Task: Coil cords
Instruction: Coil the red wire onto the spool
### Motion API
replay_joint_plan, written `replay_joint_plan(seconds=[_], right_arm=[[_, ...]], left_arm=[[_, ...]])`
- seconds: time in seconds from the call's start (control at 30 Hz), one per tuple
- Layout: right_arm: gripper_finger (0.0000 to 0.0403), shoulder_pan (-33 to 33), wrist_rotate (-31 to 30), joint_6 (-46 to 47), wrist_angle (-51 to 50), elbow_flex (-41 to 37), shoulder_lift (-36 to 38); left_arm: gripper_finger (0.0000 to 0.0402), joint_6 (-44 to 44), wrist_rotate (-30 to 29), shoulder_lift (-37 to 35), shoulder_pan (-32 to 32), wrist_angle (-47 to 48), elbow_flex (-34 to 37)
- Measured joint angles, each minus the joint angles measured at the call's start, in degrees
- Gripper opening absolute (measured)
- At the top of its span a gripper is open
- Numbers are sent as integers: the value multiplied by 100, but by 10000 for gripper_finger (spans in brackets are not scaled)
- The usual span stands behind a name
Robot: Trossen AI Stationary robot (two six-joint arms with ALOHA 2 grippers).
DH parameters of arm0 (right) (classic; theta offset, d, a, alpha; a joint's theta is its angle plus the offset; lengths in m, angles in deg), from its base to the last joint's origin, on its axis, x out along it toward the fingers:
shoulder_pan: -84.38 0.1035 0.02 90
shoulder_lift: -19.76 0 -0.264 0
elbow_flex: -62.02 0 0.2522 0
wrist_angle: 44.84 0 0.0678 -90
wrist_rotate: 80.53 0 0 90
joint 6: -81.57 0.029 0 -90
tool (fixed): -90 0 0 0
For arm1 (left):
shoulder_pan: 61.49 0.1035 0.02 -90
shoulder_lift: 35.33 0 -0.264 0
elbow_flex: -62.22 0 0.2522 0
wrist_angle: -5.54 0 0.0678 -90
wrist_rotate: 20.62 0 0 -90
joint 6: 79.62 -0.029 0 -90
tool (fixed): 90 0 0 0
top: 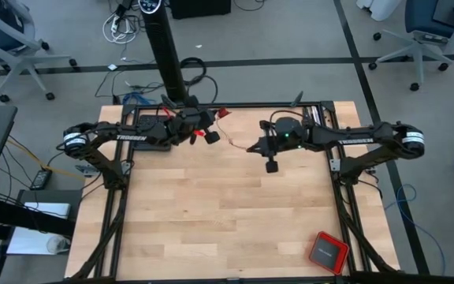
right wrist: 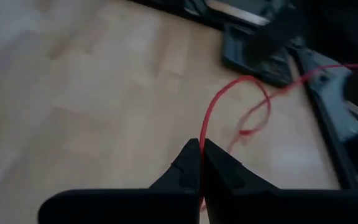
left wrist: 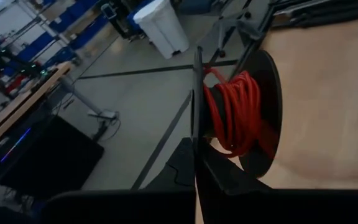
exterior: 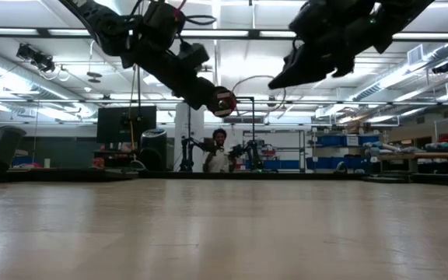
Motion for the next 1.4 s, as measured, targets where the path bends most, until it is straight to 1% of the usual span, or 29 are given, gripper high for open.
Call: replay_joint_plan(seconds=[0.1, 0.3, 0.33, 0.4, 0.5, 0.63, 0.73, 0.9, 1.13, 1.3, 1.4], right_arm=[[1, 0, 538, 6, -133, 0, 204], [1, 0, 2111, 152, -208, 0, 417], [1, 3, 2205, 191, -178, 0, 418], [1, 2, 2204, 390, -181, 0, 389], [0, -2, 2218, 450, -254, 0, 312], [0, 90, 2220, 458, 86, -2, 92], [0, 167, 2225, 458, 371, -2, -89], [1, 284, 2237, 457, 854, 0, -475], [1, 388, 2239, 455, 1799, 0, -1296], [2, 400, 2241, 604, 1958, 0, -1552], [2, 465, 2135, 825, 1952, 0, -1606]], left_arm=[[1, 6, -105, 0, 73, 5, 0], [1, 26, -109, 0, 152, 60, 0], [1, 42, -105, 0, 152, 27, 0], [1, 53, -62, 0, 134, -79, 0], [1, 129, -8, 0, 93, -303, 0], [1, 202, -1, 0, 89, -634, -6], [1, 201, -17, 0, 89, -701, -7], [1, 181, -257, 0, 89, -963, -4], [1, 730, -250, 0, 61, -2005, -4], [1, 810, -191, 0, -16, -2708, 0], [1, 781, -153, 0, -32, -2907, 0]])
